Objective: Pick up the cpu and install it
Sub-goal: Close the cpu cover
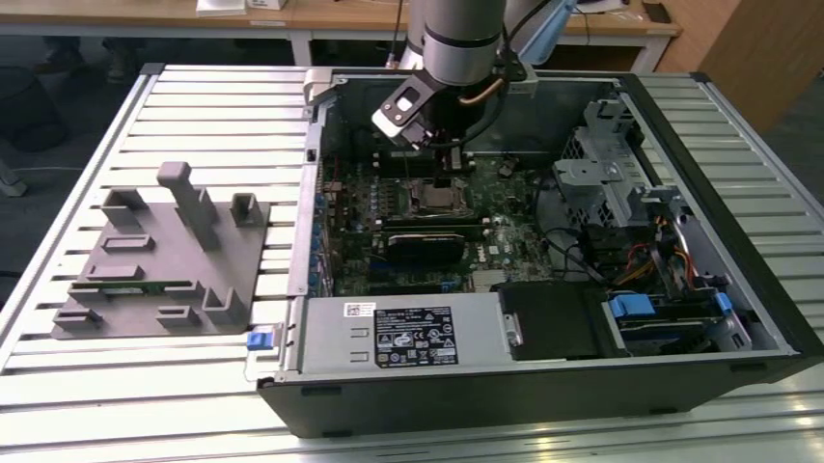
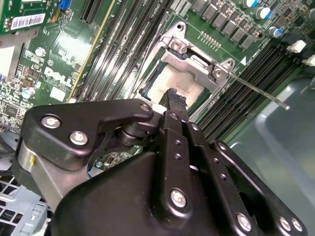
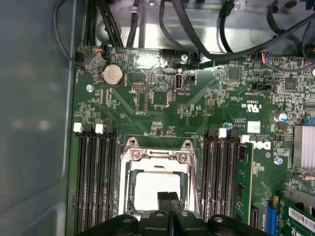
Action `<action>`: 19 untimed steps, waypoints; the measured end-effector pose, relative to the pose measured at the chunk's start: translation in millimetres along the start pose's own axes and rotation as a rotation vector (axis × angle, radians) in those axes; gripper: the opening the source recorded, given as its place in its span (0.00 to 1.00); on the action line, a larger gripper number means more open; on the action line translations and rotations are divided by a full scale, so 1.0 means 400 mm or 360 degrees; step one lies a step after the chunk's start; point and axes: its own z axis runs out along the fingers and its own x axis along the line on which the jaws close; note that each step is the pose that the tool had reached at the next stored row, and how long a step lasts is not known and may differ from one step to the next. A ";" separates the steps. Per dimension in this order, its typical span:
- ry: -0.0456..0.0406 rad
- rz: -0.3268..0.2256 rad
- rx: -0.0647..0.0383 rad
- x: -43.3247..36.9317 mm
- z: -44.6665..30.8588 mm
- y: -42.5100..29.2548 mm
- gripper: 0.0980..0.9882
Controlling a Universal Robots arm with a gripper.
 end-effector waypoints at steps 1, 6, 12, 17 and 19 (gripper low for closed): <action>0.0000 0.0000 0.0000 0.000 0.000 -0.002 0.01; 0.0000 0.0000 0.0000 0.000 0.001 -0.010 0.01; 0.0000 0.0000 0.0000 0.000 0.002 -0.012 0.01; 0.0000 0.0000 0.0000 0.000 0.006 -0.015 0.01; 0.0000 0.0000 0.0000 0.001 0.008 -0.020 0.01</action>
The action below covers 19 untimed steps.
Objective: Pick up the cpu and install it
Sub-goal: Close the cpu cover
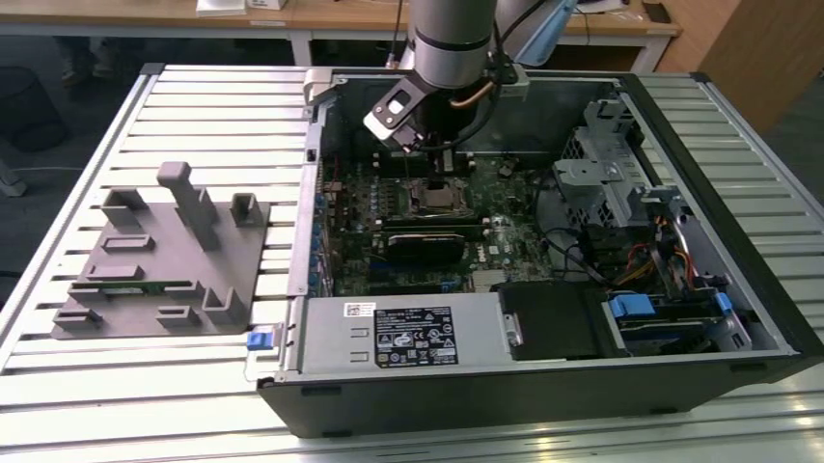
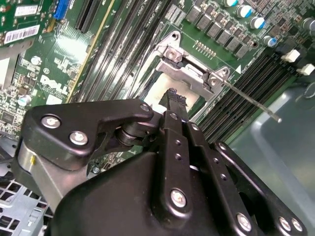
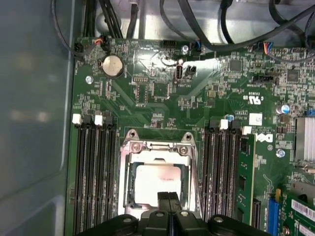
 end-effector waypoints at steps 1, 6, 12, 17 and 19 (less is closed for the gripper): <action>0.0000 0.0000 0.0000 0.000 0.001 -0.002 0.01; 0.0000 0.0000 0.0000 0.000 0.012 -0.017 0.01; 0.0000 0.0000 0.0000 0.001 0.029 -0.037 0.01; -0.0003 0.0000 0.0000 0.005 0.052 -0.038 0.01; -0.0003 0.0000 0.0000 0.005 0.060 -0.038 0.01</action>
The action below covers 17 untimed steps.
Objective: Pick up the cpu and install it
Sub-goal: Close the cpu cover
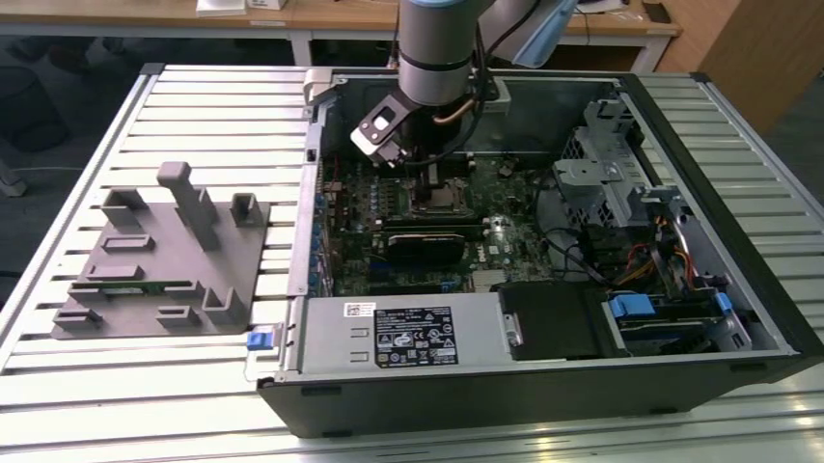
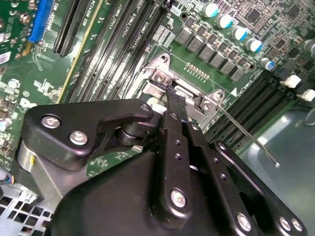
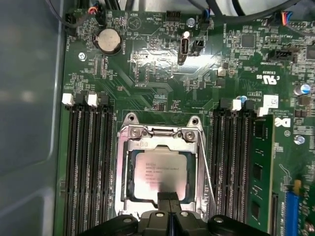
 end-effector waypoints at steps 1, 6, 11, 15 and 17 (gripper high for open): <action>0.0000 0.0000 0.0000 0.000 0.005 0.000 0.01; 0.0001 0.0000 -0.0001 0.000 0.008 -0.001 0.01; 0.0000 0.0000 0.0000 0.000 -0.014 0.000 0.01; 0.0000 0.0000 0.0000 0.000 -0.018 0.001 0.01; 0.0000 0.0000 0.0000 0.000 -0.018 0.006 0.01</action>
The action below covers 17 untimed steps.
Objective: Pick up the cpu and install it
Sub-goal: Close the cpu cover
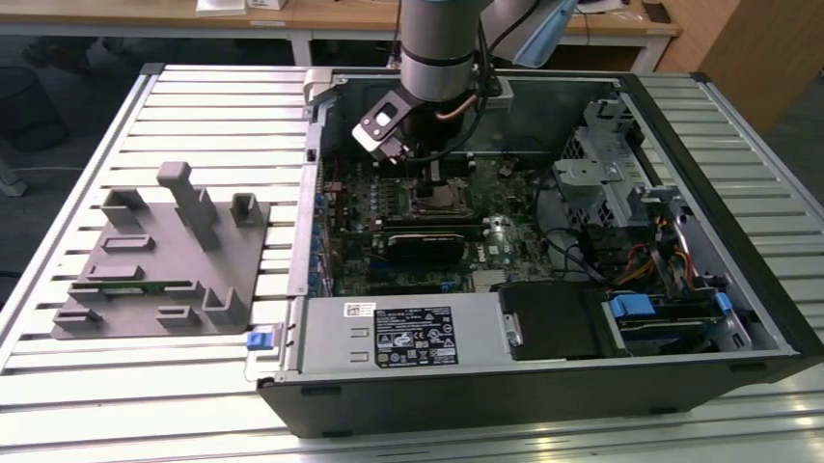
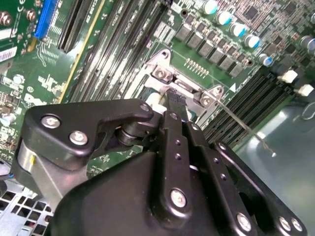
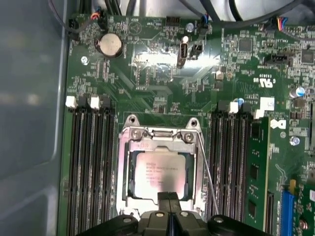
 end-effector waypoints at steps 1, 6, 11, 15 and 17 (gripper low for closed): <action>0.0000 0.0000 0.0000 0.000 0.000 0.004 0.01; 0.0000 0.0000 0.0000 -0.001 0.000 0.023 0.01; 0.0000 0.0000 0.0000 -0.001 0.001 0.035 0.01; 0.0000 0.0000 0.0000 -0.001 0.002 0.045 0.01; 0.0000 0.0000 0.0000 -0.002 0.002 0.049 0.01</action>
